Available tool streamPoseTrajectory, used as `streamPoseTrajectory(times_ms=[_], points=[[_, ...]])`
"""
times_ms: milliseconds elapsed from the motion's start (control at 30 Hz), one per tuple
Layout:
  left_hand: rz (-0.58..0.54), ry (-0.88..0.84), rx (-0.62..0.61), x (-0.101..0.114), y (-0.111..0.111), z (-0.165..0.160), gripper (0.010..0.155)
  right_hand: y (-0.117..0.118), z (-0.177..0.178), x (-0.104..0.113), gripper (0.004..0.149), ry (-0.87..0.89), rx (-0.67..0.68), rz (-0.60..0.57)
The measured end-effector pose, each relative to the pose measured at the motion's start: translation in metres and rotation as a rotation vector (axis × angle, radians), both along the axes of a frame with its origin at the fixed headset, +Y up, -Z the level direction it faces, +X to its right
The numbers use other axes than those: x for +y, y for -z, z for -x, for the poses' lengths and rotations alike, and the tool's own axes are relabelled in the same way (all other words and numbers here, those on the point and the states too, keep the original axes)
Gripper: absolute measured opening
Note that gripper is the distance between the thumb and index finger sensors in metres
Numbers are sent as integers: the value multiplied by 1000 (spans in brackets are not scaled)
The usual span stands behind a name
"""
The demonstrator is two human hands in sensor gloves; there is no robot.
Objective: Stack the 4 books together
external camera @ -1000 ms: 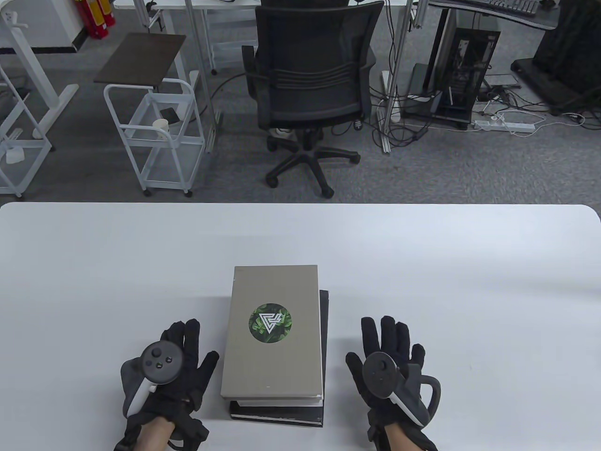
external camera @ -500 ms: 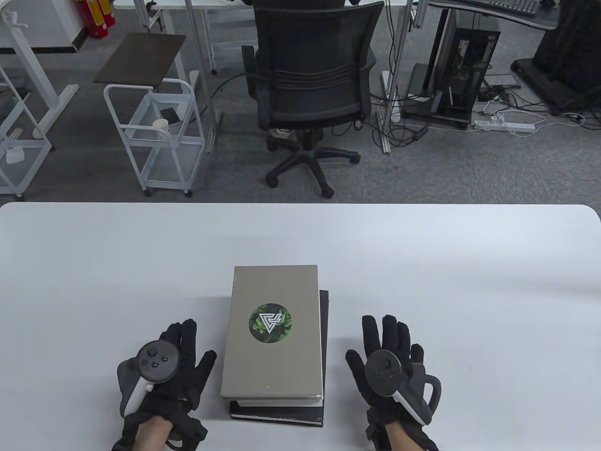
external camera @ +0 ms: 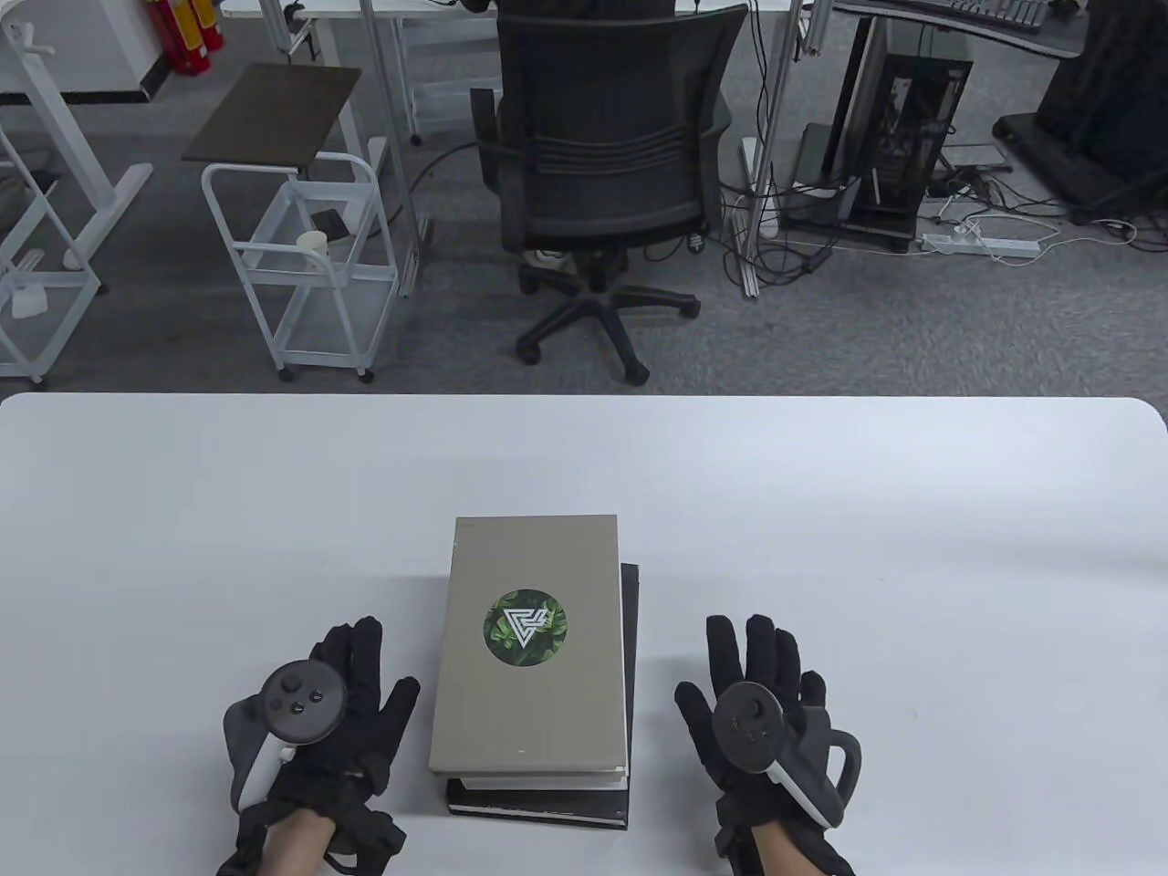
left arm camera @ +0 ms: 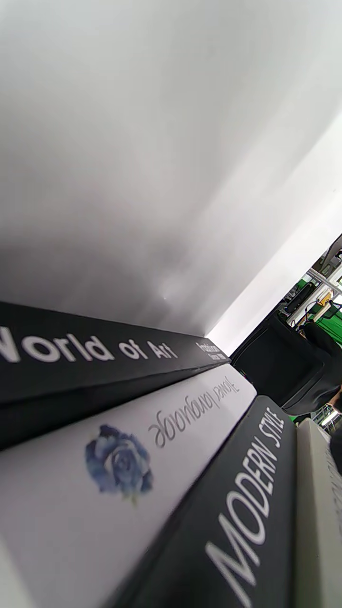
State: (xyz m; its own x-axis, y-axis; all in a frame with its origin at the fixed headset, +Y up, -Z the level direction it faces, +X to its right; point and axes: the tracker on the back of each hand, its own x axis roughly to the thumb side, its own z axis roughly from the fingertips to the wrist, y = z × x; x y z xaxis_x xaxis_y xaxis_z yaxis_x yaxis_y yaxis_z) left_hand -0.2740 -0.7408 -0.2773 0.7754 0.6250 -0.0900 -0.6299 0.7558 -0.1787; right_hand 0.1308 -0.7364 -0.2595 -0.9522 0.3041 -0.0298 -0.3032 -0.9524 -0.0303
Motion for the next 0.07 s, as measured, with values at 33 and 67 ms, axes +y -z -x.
streamPoseTrajectory(times_ms=[33, 67], points=[[-2, 0, -1, 0, 0, 0, 76, 0, 0, 0, 75, 2, 2, 0], [-2, 1, -2, 1, 0, -1, 76, 0, 1, 0, 75, 1, 4, 0]])
